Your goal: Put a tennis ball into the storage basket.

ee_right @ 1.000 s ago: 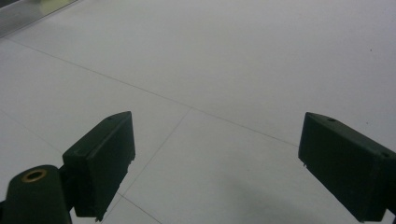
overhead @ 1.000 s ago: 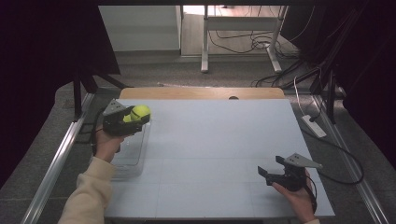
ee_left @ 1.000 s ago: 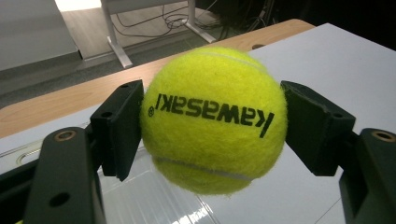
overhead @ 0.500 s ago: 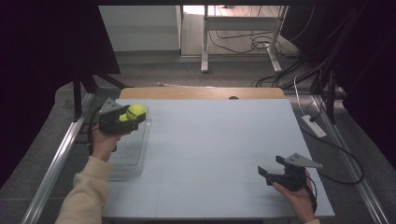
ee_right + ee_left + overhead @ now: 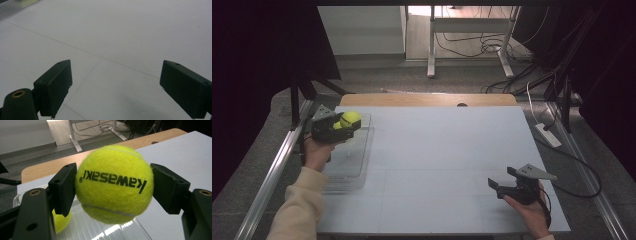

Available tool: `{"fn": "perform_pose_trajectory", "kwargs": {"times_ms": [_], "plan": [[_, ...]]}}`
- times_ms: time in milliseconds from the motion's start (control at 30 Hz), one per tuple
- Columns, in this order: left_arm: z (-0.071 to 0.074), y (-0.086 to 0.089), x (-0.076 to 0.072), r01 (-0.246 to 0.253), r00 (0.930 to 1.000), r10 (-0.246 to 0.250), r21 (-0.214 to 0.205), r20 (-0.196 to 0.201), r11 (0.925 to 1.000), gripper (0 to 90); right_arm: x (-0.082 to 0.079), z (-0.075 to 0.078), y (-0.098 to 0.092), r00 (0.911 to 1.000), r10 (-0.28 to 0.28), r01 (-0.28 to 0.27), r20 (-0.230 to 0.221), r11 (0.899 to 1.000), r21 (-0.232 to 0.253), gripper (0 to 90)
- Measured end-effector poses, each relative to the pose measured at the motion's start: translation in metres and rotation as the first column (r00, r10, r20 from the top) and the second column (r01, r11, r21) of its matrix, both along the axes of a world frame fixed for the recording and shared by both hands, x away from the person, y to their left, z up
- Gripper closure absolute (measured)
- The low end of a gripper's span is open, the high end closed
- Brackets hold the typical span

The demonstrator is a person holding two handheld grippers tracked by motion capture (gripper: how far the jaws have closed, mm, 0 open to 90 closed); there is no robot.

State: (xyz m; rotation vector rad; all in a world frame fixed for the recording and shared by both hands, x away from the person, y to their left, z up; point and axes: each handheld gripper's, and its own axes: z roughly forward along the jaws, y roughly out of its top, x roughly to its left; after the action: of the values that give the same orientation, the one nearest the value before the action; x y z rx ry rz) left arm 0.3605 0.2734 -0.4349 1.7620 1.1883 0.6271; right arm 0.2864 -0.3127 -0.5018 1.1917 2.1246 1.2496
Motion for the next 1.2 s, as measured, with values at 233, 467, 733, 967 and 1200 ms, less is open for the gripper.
{"fn": "perform_pose_trajectory", "kwargs": {"times_ms": [233,467,733,967,1200], "plan": [[-0.002,0.008,0.0,-0.022,0.9997,0.022,0.008,-0.008,0.9997,26.7,0.0,0.0,0.0,1.0,-0.006,0.005,-0.003,1.0,-0.001,11.2],[-0.003,0.019,0.001,-0.052,0.9985,0.052,0.016,-0.018,0.9985,26.7,0.0,0.0,0.0,1.0,-0.005,0.005,-0.002,1.0,0.0,11.2],[-0.006,0.031,0.003,-0.086,0.9953,0.088,0.035,-0.042,0.9957,26.6,0.001,0.0,0.001,1.0,0.001,-0.001,0.001,1.0,-0.001,11.2],[-0.01,0.036,0.004,-0.091,0.9939,0.094,0.049,-0.059,0.9947,26.6,0.001,0.0,0.001,1.0,-0.001,0.001,0.001,1.0,0.002,11.2],[-0.013,0.043,0.002,-0.103,0.9917,0.108,0.063,-0.07,0.9926,26.6,0.001,0.001,0.001,1.0,0.003,-0.003,0.001,1.0,0.004,11.1]]}}
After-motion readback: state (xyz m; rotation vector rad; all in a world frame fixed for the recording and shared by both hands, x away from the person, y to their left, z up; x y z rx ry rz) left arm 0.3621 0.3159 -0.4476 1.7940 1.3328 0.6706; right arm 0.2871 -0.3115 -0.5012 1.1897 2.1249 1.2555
